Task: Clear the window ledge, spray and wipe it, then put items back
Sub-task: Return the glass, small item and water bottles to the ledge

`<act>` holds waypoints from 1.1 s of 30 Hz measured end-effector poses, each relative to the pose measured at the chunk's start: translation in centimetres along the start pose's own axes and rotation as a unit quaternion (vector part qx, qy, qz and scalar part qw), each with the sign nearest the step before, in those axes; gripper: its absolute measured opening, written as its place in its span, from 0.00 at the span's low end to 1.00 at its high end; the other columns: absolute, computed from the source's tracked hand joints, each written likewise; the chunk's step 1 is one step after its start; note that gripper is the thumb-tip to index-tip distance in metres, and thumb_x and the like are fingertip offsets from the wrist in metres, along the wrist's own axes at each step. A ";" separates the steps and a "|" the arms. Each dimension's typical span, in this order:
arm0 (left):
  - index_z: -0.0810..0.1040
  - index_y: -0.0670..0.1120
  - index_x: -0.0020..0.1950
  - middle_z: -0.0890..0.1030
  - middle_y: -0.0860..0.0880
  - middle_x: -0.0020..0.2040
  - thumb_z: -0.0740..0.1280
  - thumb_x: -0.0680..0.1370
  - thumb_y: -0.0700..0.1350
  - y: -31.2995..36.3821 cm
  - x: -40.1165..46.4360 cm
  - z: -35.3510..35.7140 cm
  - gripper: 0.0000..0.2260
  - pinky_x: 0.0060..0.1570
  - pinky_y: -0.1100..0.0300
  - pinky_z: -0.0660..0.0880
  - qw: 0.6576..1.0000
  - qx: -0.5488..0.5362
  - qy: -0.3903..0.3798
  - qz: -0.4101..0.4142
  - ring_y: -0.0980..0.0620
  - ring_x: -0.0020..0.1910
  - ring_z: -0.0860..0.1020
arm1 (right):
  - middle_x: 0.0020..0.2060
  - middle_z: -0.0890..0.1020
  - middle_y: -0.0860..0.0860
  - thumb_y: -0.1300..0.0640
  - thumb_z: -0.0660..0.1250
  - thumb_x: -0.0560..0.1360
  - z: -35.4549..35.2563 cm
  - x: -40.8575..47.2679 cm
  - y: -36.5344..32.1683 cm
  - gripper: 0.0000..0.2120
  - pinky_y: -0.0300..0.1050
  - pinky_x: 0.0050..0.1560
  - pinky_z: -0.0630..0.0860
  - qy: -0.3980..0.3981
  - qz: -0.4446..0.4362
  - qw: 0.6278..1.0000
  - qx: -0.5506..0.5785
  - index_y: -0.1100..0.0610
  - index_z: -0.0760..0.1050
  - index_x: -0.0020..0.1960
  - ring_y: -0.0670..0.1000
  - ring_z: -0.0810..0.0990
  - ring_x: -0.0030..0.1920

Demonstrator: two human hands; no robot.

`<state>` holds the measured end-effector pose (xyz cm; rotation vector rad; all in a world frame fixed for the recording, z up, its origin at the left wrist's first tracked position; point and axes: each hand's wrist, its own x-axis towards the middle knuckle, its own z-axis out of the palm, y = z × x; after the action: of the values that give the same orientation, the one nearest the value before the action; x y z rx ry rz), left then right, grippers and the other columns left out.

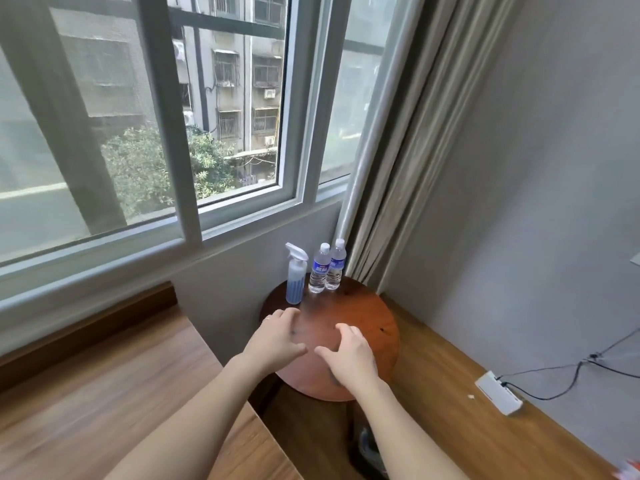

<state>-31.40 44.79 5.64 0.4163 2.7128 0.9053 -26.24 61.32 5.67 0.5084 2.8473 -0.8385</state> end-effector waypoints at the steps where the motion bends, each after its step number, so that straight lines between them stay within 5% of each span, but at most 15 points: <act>1: 0.65 0.50 0.74 0.71 0.49 0.67 0.71 0.72 0.52 0.3 0.8 0.4 0.32 0.65 0.57 0.66 1.000 -0.004 -0.001 0.001 0.48 0.67 0.68 | 0.70 0.71 0.49 0.39 0.69 0.74 -0.1 0.8 0.4 0.35 0.50 0.67 0.72 0.000 0.004 1.000 0.000 0.51 0.65 0.76 0.52 0.70 0.69; 14: 0.63 0.48 0.74 0.69 0.49 0.71 0.71 0.73 0.50 4.2 14.5 6.1 0.32 0.66 0.58 0.66 0.996 -0.069 -0.004 -0.056 0.52 0.71 0.68 | 0.72 0.69 0.50 0.41 0.69 0.76 -2.9 16.0 6.5 0.34 0.49 0.69 0.70 -0.039 0.019 0.999 0.001 0.51 0.63 0.77 0.53 0.69 0.72; 21: 0.65 0.47 0.73 0.72 0.50 0.69 0.72 0.72 0.45 6.6 23.9 8.7 0.32 0.57 0.63 0.66 0.979 -0.138 0.058 -0.137 0.53 0.66 0.71 | 0.74 0.68 0.51 0.42 0.69 0.76 -3.4 26.0 10.0 0.34 0.49 0.72 0.68 -0.078 0.004 0.997 0.027 0.51 0.63 0.77 0.53 0.68 0.73; 27: 0.67 0.56 0.64 0.68 0.68 0.51 0.72 0.70 0.39 7.4 30.1 10.2 0.27 0.52 0.65 0.64 0.949 -0.213 0.167 -0.159 0.63 0.54 0.69 | 0.73 0.69 0.52 0.46 0.71 0.76 -3.2 33.1 11.5 0.34 0.47 0.72 0.63 -0.110 0.004 0.993 0.043 0.54 0.63 0.77 0.54 0.67 0.73; 33: 0.63 0.56 0.54 0.71 0.61 0.52 0.75 0.67 0.43 5.7 35.3 11.8 0.25 0.47 0.73 0.67 0.933 -0.241 0.195 -0.182 0.69 0.53 0.72 | 0.70 0.71 0.53 0.48 0.72 0.75 -2.8 39.0 10.6 0.34 0.44 0.69 0.63 -0.123 -0.013 0.990 0.064 0.56 0.64 0.76 0.54 0.68 0.72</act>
<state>-59.26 67.75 -5.10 -0.3920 2.6099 1.6047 -59.03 82.24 -5.74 0.3548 2.5927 -1.0178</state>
